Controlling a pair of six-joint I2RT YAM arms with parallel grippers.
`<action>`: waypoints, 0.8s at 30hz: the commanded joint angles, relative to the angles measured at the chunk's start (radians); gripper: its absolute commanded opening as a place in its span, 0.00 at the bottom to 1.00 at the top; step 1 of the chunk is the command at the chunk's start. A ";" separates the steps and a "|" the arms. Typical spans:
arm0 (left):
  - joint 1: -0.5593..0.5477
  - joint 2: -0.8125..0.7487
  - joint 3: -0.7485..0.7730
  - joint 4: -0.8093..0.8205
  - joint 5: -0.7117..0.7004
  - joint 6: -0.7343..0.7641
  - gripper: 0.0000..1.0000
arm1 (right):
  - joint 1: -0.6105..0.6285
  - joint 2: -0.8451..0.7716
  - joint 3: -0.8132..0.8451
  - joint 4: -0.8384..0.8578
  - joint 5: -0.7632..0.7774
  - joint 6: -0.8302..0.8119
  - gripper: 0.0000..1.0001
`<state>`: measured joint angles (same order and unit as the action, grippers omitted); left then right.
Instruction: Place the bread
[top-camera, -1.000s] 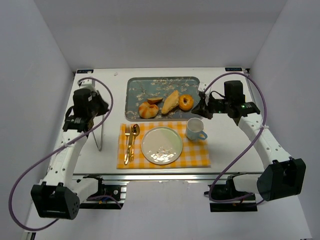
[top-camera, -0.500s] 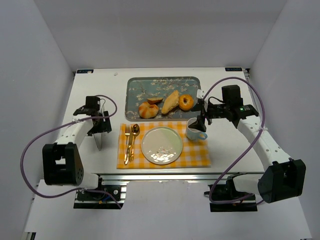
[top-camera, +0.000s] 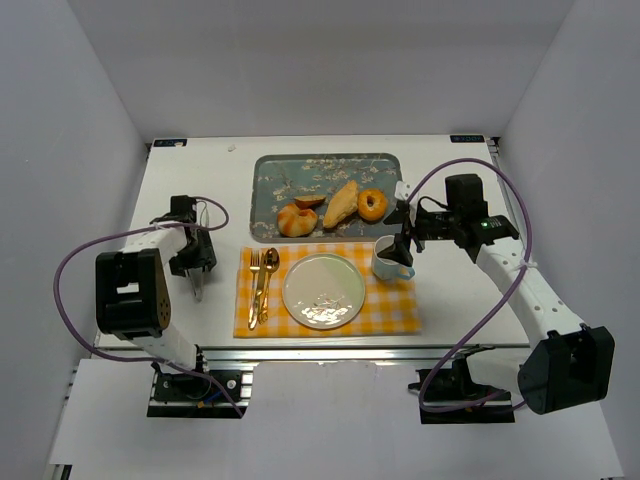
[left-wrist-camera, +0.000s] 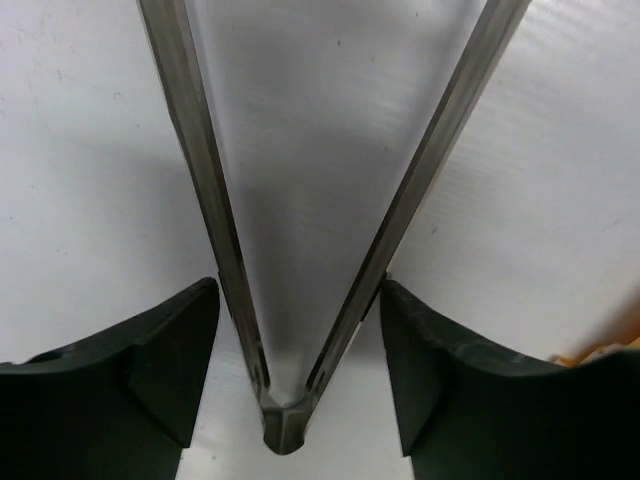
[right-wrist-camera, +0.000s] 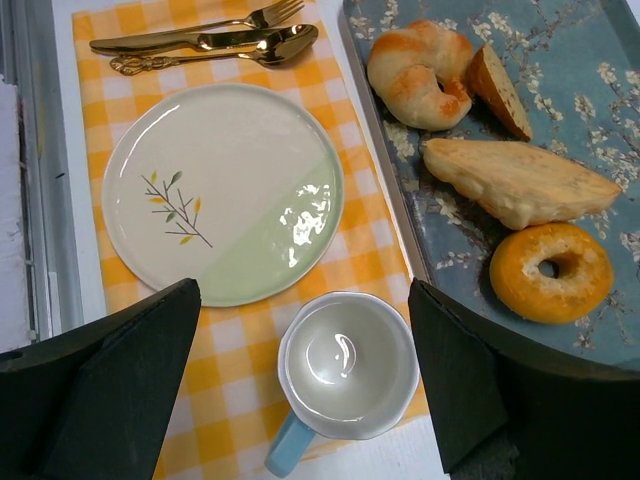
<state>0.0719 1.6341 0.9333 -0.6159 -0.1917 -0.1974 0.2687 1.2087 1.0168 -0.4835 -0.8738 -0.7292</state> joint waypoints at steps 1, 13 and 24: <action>0.019 0.032 0.001 0.056 0.032 -0.005 0.72 | 0.000 -0.026 0.000 0.040 0.015 0.020 0.89; 0.042 -0.088 0.038 0.071 0.260 -0.046 0.18 | -0.011 -0.061 -0.040 0.062 0.047 0.034 0.89; -0.076 -0.212 0.094 0.202 0.824 -0.295 0.35 | -0.014 -0.057 -0.044 0.095 0.036 0.057 0.89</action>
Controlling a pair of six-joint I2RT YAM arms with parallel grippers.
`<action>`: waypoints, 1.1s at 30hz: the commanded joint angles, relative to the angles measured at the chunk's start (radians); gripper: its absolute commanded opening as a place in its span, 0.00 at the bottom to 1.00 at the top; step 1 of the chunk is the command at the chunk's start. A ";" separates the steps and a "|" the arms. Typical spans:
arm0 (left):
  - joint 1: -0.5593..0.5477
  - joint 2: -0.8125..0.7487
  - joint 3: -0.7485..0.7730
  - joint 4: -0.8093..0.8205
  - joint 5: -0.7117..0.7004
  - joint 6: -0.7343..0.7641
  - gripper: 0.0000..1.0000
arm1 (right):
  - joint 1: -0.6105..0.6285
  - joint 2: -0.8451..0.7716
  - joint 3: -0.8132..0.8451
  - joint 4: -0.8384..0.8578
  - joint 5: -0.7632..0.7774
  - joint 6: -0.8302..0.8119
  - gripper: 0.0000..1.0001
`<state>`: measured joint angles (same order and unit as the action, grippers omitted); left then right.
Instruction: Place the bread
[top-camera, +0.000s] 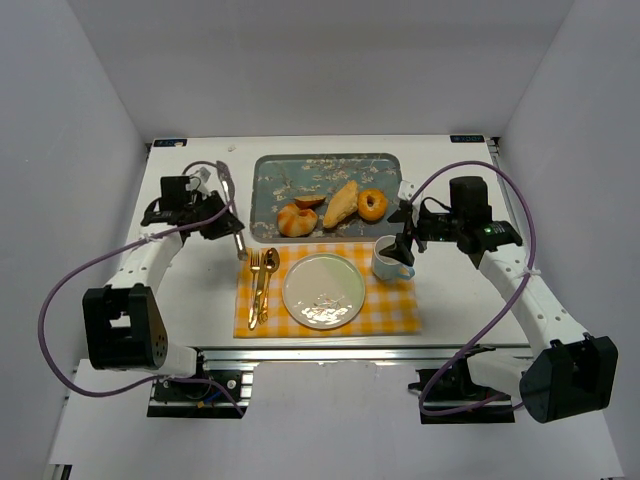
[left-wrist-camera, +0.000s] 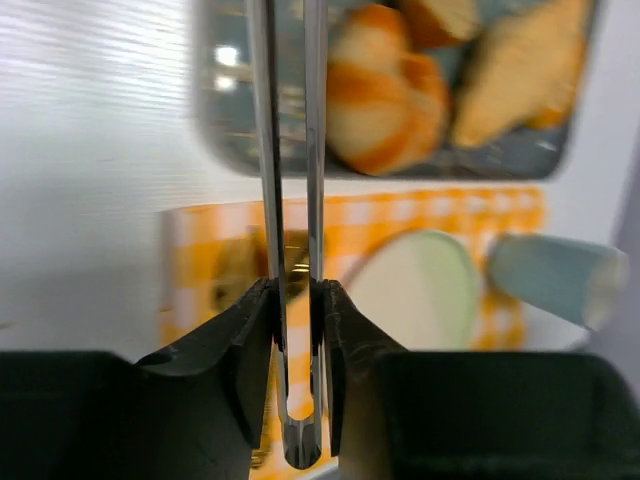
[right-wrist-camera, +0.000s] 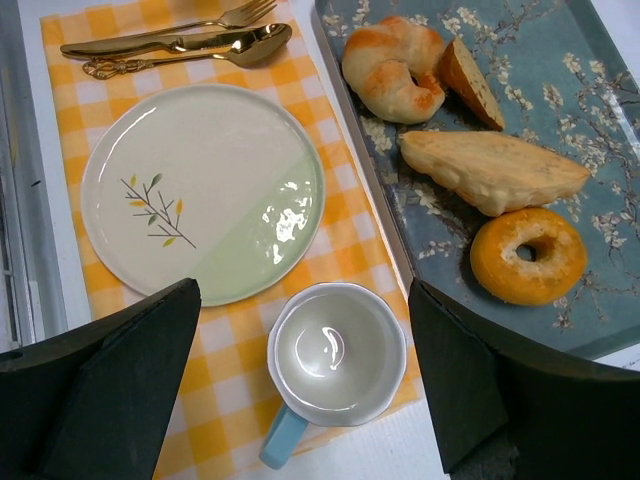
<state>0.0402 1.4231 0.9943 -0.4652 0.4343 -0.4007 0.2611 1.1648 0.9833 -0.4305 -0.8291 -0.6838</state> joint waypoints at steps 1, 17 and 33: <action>-0.066 0.003 0.041 0.056 0.217 -0.105 0.36 | -0.006 -0.014 -0.015 0.042 -0.008 0.015 0.89; -0.177 0.125 0.248 -0.067 0.195 -0.121 0.50 | -0.014 -0.056 -0.072 0.064 -0.004 0.024 0.89; -0.177 0.135 0.286 -0.151 0.053 -0.092 0.53 | -0.019 -0.065 -0.092 0.072 -0.004 0.027 0.89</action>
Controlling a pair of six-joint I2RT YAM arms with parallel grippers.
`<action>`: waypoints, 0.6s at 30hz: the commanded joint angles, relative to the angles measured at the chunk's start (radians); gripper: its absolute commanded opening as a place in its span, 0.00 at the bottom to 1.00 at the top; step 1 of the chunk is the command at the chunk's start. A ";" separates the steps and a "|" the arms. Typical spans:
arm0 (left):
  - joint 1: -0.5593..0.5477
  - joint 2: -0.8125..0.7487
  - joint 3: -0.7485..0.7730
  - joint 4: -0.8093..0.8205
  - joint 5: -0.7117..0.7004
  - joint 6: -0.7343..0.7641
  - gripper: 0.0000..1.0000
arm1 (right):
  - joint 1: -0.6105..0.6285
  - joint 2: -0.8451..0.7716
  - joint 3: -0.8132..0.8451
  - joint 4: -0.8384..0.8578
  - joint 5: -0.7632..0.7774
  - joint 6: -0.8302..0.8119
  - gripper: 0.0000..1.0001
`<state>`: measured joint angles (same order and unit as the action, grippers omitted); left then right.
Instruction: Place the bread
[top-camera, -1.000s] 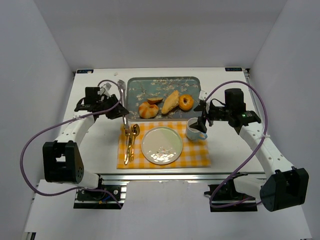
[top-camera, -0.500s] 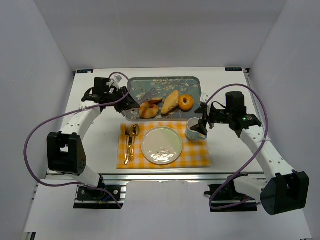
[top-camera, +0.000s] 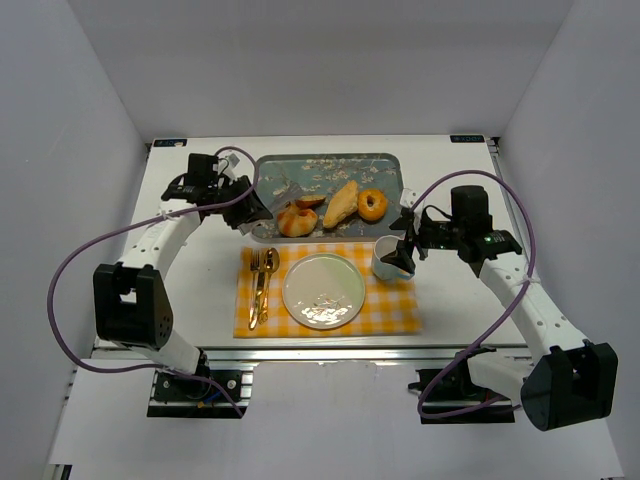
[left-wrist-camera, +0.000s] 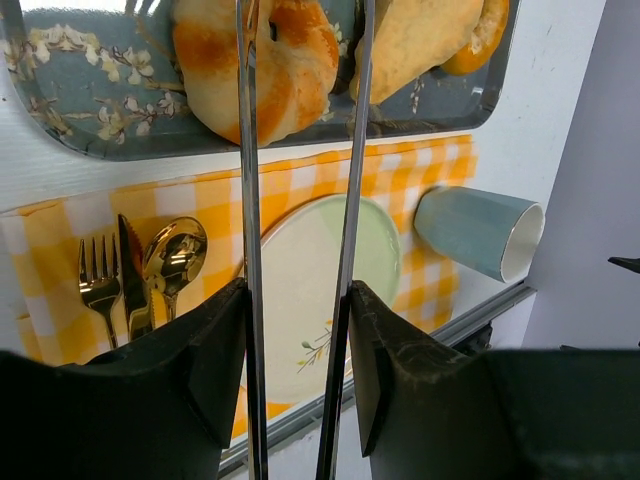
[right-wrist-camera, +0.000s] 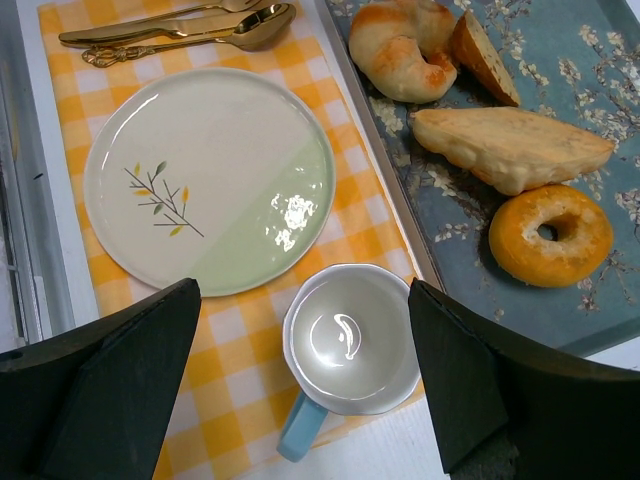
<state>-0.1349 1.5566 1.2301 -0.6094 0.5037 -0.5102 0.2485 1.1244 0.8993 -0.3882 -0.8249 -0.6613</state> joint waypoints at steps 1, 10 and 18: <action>-0.002 0.010 0.055 -0.004 -0.001 0.018 0.53 | -0.006 -0.025 -0.008 0.029 -0.010 0.005 0.89; -0.002 0.120 0.109 0.005 0.056 0.019 0.52 | -0.009 -0.026 -0.013 0.035 -0.005 0.006 0.89; -0.002 0.158 0.147 0.010 0.104 0.021 0.35 | -0.015 -0.029 -0.016 0.038 -0.005 0.006 0.89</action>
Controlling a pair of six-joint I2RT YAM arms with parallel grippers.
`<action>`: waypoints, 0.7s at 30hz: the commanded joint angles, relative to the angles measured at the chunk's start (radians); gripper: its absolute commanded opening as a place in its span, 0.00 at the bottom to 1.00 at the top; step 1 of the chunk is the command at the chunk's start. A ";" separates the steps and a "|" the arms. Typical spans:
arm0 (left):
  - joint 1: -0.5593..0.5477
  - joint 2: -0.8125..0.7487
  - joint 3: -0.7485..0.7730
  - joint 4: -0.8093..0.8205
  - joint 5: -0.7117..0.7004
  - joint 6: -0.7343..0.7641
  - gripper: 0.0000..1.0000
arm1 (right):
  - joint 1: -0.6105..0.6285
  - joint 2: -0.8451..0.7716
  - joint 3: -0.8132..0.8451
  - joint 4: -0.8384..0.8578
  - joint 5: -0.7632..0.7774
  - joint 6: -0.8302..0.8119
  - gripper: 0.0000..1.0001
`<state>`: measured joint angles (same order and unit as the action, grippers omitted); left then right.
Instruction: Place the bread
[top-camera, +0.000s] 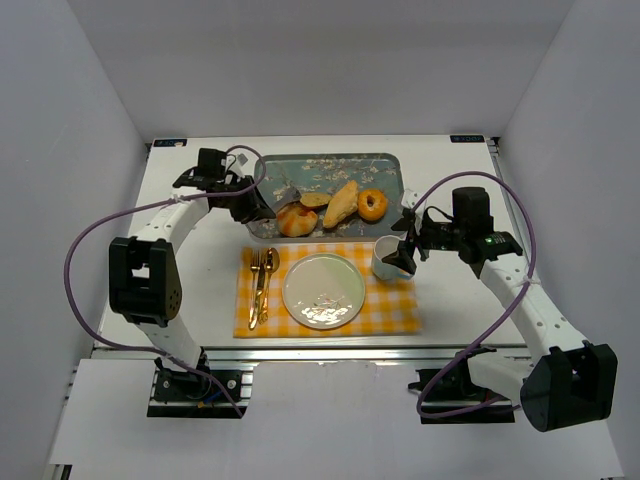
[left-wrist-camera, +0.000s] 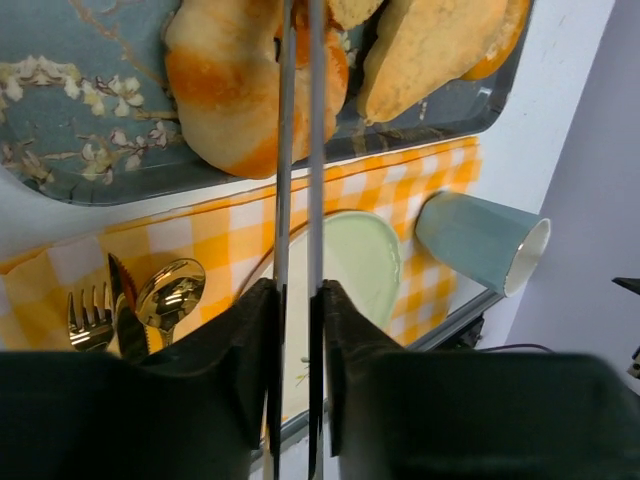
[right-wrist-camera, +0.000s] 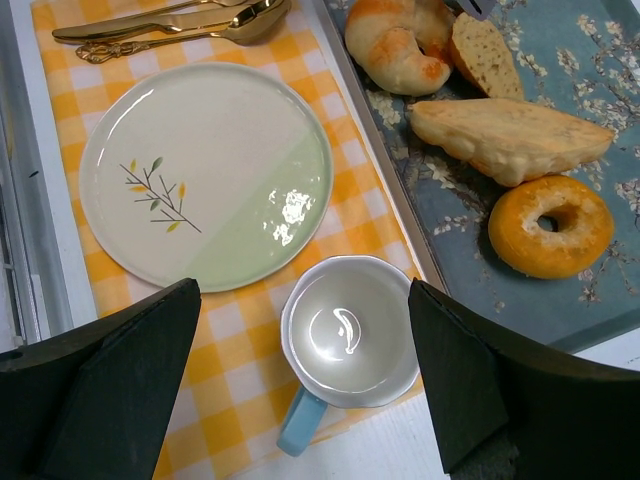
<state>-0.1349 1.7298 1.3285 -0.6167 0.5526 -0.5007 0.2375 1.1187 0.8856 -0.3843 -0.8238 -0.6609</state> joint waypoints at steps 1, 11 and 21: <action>-0.002 -0.016 0.051 0.018 0.059 0.010 0.32 | -0.006 -0.023 -0.004 0.035 -0.006 0.006 0.89; 0.001 -0.101 0.025 0.034 0.067 -0.009 0.11 | -0.006 -0.026 -0.002 0.035 -0.011 0.006 0.89; 0.009 -0.338 -0.102 -0.027 0.104 0.022 0.06 | -0.009 -0.040 0.003 0.030 -0.006 0.004 0.89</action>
<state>-0.1310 1.5364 1.2846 -0.6083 0.6079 -0.5102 0.2356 1.1072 0.8856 -0.3843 -0.8185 -0.6609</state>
